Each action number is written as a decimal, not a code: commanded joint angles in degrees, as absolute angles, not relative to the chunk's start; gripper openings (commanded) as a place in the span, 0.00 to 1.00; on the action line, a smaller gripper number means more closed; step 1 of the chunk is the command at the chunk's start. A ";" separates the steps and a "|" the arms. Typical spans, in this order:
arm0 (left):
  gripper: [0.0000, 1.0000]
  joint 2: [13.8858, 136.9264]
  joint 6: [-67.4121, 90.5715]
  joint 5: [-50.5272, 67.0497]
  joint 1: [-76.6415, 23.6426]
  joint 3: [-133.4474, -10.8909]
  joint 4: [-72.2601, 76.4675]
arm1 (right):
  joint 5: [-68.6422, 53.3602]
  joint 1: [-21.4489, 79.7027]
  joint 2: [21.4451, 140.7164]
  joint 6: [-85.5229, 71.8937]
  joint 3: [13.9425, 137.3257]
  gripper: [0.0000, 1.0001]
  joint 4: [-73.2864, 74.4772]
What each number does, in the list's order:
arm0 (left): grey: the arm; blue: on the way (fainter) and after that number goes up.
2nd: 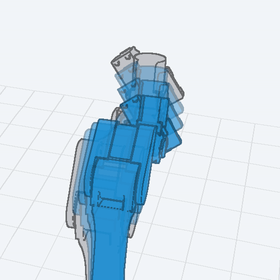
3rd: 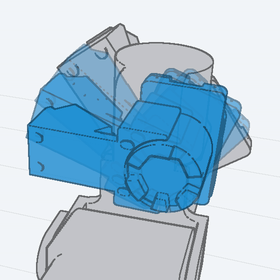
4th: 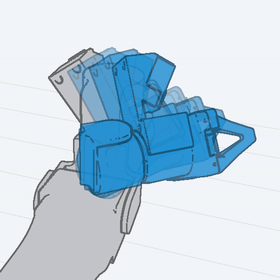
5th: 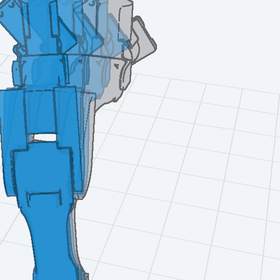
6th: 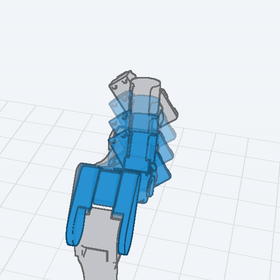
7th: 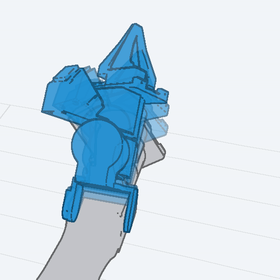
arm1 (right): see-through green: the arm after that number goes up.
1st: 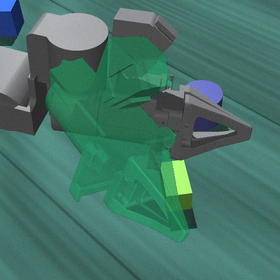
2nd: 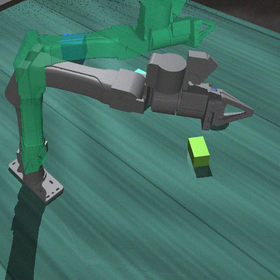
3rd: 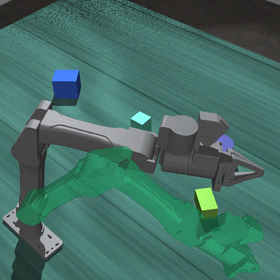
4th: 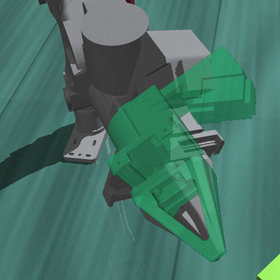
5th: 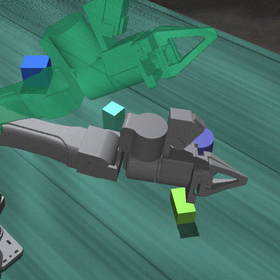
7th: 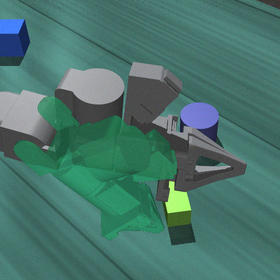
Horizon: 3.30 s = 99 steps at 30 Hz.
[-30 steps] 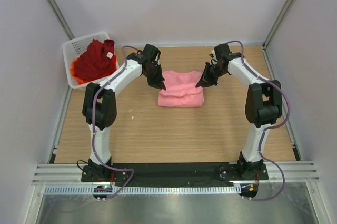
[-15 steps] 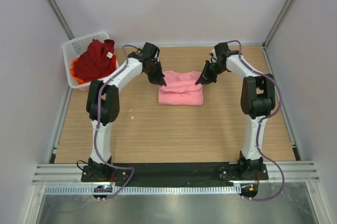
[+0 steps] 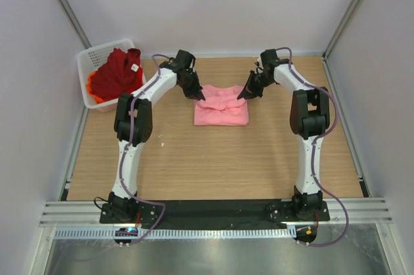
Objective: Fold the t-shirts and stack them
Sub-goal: Fold the tshirt
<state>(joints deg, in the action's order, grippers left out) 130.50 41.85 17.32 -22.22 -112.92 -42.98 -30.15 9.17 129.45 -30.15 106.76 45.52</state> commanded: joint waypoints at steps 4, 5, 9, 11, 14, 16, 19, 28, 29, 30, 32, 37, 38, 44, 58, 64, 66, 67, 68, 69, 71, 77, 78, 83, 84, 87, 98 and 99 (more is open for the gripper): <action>0.00 131.57 43.15 18.90 -21.53 -115.93 -40.08 | -31.20 8.61 130.86 -31.82 111.88 0.01 44.30; 0.00 131.75 43.24 18.90 -21.45 -115.93 -39.82 | -31.11 8.53 131.65 -32.08 112.41 0.01 44.30; 0.00 133.15 44.30 18.81 -20.83 -116.89 -38.85 | -31.20 8.00 133.77 -33.31 114.86 0.05 43.60; 0.09 134.55 44.91 19.07 -20.48 -118.12 -38.85 | -31.46 7.82 134.47 -34.45 115.49 0.11 43.07; 0.19 135.52 45.44 18.63 -19.78 -119.44 -38.76 | -31.73 7.73 136.14 -35.68 117.68 0.31 41.92; 0.30 135.35 45.61 18.46 -18.99 -120.06 -39.46 | -31.47 7.65 137.54 -35.86 121.71 0.41 43.76; 0.44 132.55 43.86 16.88 -18.55 -120.67 -41.21 | -27.26 7.47 137.81 -32.44 129.00 0.64 51.13; 0.54 115.96 37.71 10.29 -18.55 -110.06 -45.70 | -9.50 13.79 123.16 -21.36 120.87 0.82 60.65; 0.54 114.54 37.53 10.37 -18.63 -108.04 -45.88 | -7.23 16.67 122.00 -21.18 118.85 0.82 60.21; 0.54 112.78 37.44 10.81 -18.63 -104.54 -45.70 | -5.82 18.09 120.77 -20.92 115.61 0.82 59.16; 0.52 107.95 37.62 11.25 -18.72 -100.13 -45.27 | -1.26 21.17 118.84 -20.92 113.65 0.81 58.63; 0.51 100.21 39.37 13.18 -19.34 -87.30 -42.10 | 4.65 27.15 119.79 -22.32 111.71 0.80 55.81; 0.51 98.54 39.64 13.36 -19.60 -85.88 -41.66 | 5.01 27.77 120.23 -22.59 111.71 0.80 55.46; 0.50 94.84 40.25 14.06 -20.83 -80.16 -40.96 | 8.87 29.79 124.54 -22.06 113.55 0.80 53.62; 0.50 91.67 39.90 14.68 -21.09 -79.19 -41.75 | 12.04 29.88 135.69 -17.06 125.50 0.80 48.87; 0.50 90.53 39.64 13.98 -21.09 -78.05 -41.31 | 15.29 28.40 145.18 -14.50 142.01 0.84 45.97; 0.50 90.53 39.55 13.28 -21.09 -76.82 -40.08 | 14.42 27.78 148.34 -13.19 145.97 0.86 42.81; 0.50 90.70 39.64 13.10 -21.01 -76.56 -39.56 | 14.15 26.99 149.40 -13.18 147.73 0.87 42.80; 0.50 90.96 39.81 13.44 -21.01 -76.38 -39.12 | 13.80 26.63 149.85 -13.62 149.57 0.87 43.50; 0.50 91.40 40.42 13.97 -21.18 -76.20 -37.55 | 13.62 26.37 149.68 -13.88 150.63 0.87 43.51; 0.50 91.93 41.48 15.54 -21.18 -76.46 -34.21 | 12.66 26.37 145.48 -14.50 145.85 0.88 42.90; 0.48 99.66 44.47 20.65 -21.53 -80.85 -28.05 | 9.78 25.84 133.35 -17.22 135.10 0.88 48.49; 0.47 100.71 45.17 22.48 -21.71 -81.64 -25.77 | 8.71 25.75 132.46 -17.31 133.35 0.85 49.56; 0.37 110.89 47.99 25.66 -23.11 -88.85 -23.29 | 1.69 24.00 124.64 -20.37 116.86 0.66 45.99; 0.34 112.22 48.25 25.66 -23.46 -89.55 -23.12 | -2.33 22.25 122.80 -21.26 114.63 0.57 44.66; 0.29 116.89 48.52 25.58 -23.38 -92.37 -23.20 | -6.92 19.44 121.56 -23.11 108.65 0.40 42.28; 0.25 125.85 45.97 21.18 -23.55 -92.20 -33.30 | -13.18 16.79 123.05 -24.25 96.52 0.46 38.42; 0.24 126.21 44.75 20.31 -23.73 -91.94 -34.35 | -13.18 16.70 122.52 -24.69 95.02 0.46 37.71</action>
